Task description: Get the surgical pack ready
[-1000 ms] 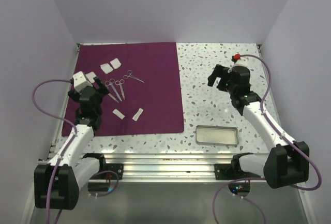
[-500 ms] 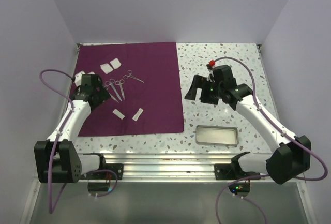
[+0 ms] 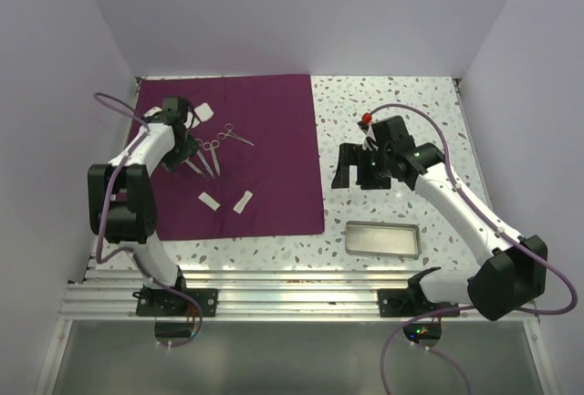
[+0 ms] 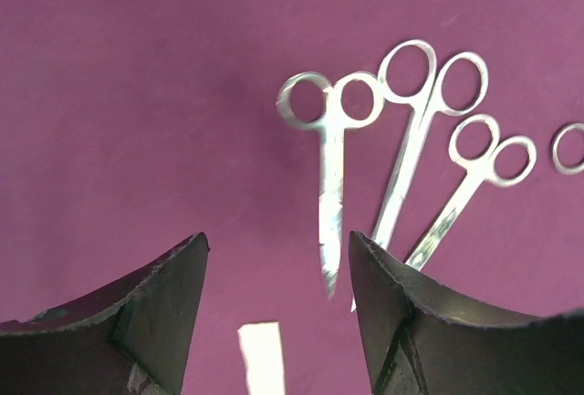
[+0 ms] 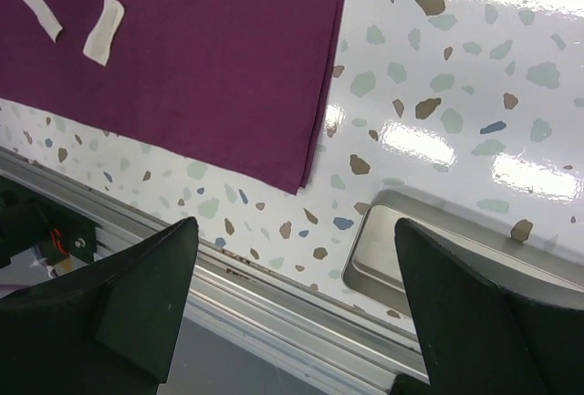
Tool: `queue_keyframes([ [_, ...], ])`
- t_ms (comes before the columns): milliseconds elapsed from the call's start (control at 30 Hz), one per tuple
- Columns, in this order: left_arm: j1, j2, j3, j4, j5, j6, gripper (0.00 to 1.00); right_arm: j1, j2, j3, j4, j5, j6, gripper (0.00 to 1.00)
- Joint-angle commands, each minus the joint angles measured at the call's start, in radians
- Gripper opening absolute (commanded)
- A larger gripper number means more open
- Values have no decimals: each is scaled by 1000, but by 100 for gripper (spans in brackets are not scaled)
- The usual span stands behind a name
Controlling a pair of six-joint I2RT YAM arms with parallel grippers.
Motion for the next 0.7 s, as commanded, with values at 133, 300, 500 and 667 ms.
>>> queue_keyframes([
  [133, -30, 188, 197, -64, -41, -36, 66, 3, 65, 38, -40, 43, -59, 93],
  [300, -32, 236, 227, -75, -72, -51, 61, 4, 80, 26, -30, 43, -68, 93],
  [500, -30, 267, 250, -79, -77, -46, 51, 4, 94, 17, -20, 47, -71, 94],
  [667, -29, 293, 255, -63, -47, -42, 45, 3, 97, 5, -10, 47, -71, 94],
])
